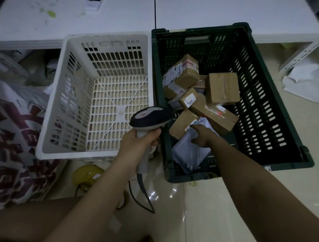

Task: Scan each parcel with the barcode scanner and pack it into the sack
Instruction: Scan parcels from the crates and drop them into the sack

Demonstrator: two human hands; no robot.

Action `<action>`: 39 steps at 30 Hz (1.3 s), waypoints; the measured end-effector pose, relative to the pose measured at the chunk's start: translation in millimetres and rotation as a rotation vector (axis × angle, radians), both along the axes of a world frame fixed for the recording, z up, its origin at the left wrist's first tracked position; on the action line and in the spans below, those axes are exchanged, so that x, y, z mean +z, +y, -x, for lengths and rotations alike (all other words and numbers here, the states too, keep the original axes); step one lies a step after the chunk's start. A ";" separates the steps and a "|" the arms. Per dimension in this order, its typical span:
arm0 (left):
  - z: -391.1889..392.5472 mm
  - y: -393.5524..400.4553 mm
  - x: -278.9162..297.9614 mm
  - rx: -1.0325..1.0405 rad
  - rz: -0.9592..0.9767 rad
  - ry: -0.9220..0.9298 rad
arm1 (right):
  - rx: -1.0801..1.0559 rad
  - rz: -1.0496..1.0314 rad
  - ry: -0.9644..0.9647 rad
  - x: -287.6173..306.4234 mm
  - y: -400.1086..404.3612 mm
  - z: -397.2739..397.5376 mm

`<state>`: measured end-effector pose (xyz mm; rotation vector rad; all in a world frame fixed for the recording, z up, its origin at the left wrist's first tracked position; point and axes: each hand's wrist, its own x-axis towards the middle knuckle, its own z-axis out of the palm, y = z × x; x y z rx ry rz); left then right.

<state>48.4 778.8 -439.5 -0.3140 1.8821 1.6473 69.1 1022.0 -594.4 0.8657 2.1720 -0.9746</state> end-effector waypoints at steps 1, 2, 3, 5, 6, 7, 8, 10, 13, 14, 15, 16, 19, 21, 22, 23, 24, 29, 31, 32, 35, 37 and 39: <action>0.6 -1.0 -2.0 0.000 0.001 -0.011 | 0.001 0.003 0.016 1.3 -2.4 -1.1; 1.3 -2.2 -4.4 0.002 0.001 -0.024 | -0.005 0.014 0.031 -1.8 -3.4 0.0; 2.1 -3.5 -7.6 0.002 0.001 -0.034 | 0.042 0.006 0.056 -5.6 -6.7 0.8; 3.8 -6.0 -13.1 0.006 -0.002 -0.053 | 0.161 0.003 -0.008 -13.6 -17.1 2.3; 4.6 -7.3 -15.6 0.013 -0.004 -0.064 | 0.234 0.010 -0.049 -21.2 -20.9 2.6; 5.7 -8.6 -18.1 0.021 -0.010 -0.076 | 0.256 0.003 -0.067 -26.8 -27.4 3.0; 6.5 -9.4 -20.6 0.027 -0.014 -0.091 | 0.313 -0.037 -0.091 -30.8 -32.7 2.1; 8.1 -12.9 -26.2 0.035 -0.010 -0.110 | 0.243 -0.110 -0.070 -45.6 -35.9 1.2; 11.7 -18.1 -30.8 0.038 -0.009 -0.129 | 0.057 -0.088 -0.055 -33.4 -40.4 3.8; 13.2 -18.9 -30.6 0.042 -0.015 -0.135 | -0.010 -0.057 -0.011 -21.3 -40.5 5.5; 14.5 -20.0 -29.6 0.051 -0.020 -0.140 | -0.087 -0.057 0.017 -4.3 -42.7 5.7; 15.6 -20.6 -27.5 0.062 -0.022 -0.137 | -0.145 -0.070 0.036 -0.6 -41.7 5.9; 15.7 -22.1 -22.0 0.097 -0.037 -0.101 | -0.261 -0.126 0.167 7.2 -22.5 6.3; 12.1 -20.9 -15.2 0.111 -0.055 -0.074 | -0.080 -0.160 0.219 25.9 -11.9 0.0; 10.2 -19.1 -10.4 0.117 -0.066 -0.067 | 0.010 -0.191 0.289 28.6 -5.7 -3.3; 9.4 -18.3 -7.9 0.123 -0.078 -0.067 | 0.018 -0.198 0.384 38.4 -3.6 -7.5; 7.0 -17.3 -3.5 0.128 -0.091 -0.071 | -0.061 -0.149 0.506 49.8 -1.3 -14.8; -4.1 -17.0 20.2 0.107 -0.103 0.020 | -0.479 0.140 0.892 109.7 -21.5 -48.8; -8.7 -16.5 32.5 0.118 -0.123 0.060 | -0.584 0.253 0.954 135.2 -30.3 -50.9; -11.0 -16.0 39.8 0.115 -0.135 0.081 | -0.591 0.298 0.996 147.5 -36.0 -49.9; -14.5 -17.8 59.4 0.119 -0.157 0.153 | -0.608 0.544 1.022 180.9 -60.6 -44.2; -14.4 -22.2 71.6 0.141 -0.161 0.214 | -0.626 0.678 1.038 198.3 -75.4 -41.1; -14.8 -27.4 81.3 0.162 -0.189 0.251 | -0.651 0.789 1.038 204.6 -82.9 -43.7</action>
